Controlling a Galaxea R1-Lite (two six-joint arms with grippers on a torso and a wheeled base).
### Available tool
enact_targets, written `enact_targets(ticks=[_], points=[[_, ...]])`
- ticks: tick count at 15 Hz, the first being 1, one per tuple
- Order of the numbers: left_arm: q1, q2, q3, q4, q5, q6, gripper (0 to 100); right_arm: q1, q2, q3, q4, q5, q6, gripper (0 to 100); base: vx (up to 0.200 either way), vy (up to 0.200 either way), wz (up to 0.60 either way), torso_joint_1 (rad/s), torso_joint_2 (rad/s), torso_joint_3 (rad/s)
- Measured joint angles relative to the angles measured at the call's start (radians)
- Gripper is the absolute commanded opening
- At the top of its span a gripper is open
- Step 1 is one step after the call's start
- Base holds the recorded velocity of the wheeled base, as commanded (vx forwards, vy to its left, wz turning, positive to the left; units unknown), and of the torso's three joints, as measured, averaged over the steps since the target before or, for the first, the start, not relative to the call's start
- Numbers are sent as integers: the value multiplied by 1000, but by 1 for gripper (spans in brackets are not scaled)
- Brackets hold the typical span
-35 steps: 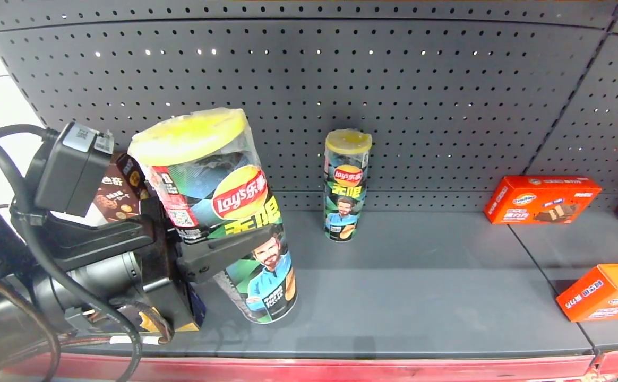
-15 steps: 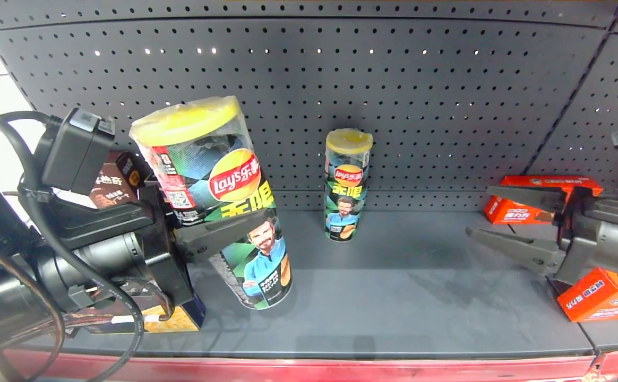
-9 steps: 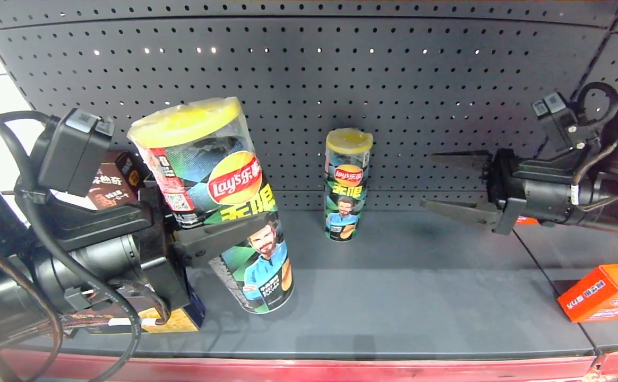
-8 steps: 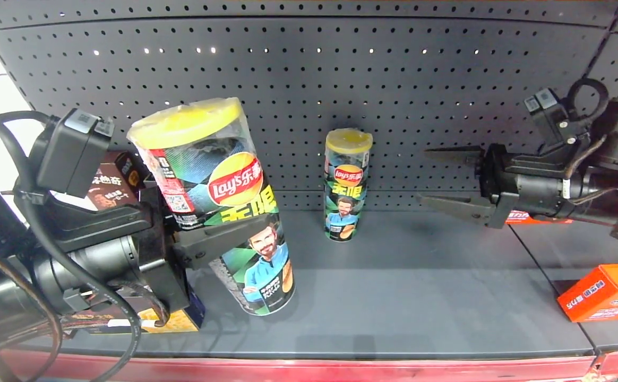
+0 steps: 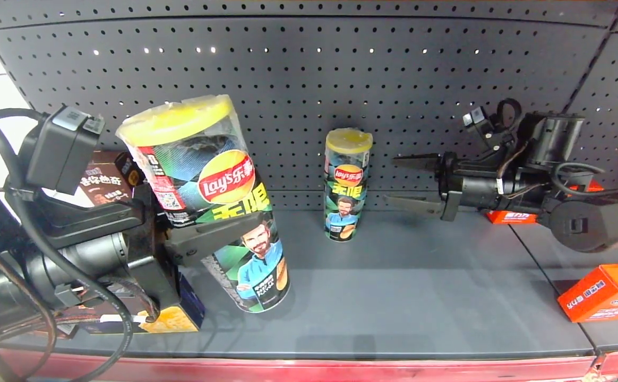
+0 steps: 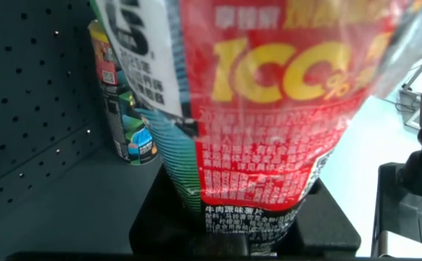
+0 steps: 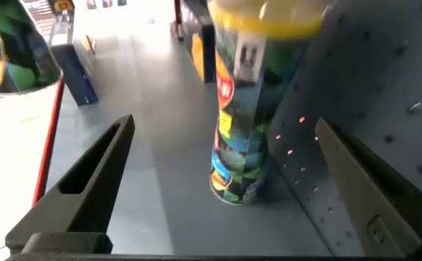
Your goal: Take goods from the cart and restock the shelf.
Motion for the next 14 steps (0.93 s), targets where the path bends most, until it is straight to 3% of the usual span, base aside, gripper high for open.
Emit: enact_targets(ticks=[14], points=[[27,12,3,-7,-8,-1,0,57,276,-230,-2,-6,15,100,0,0,0,0,0,0]])
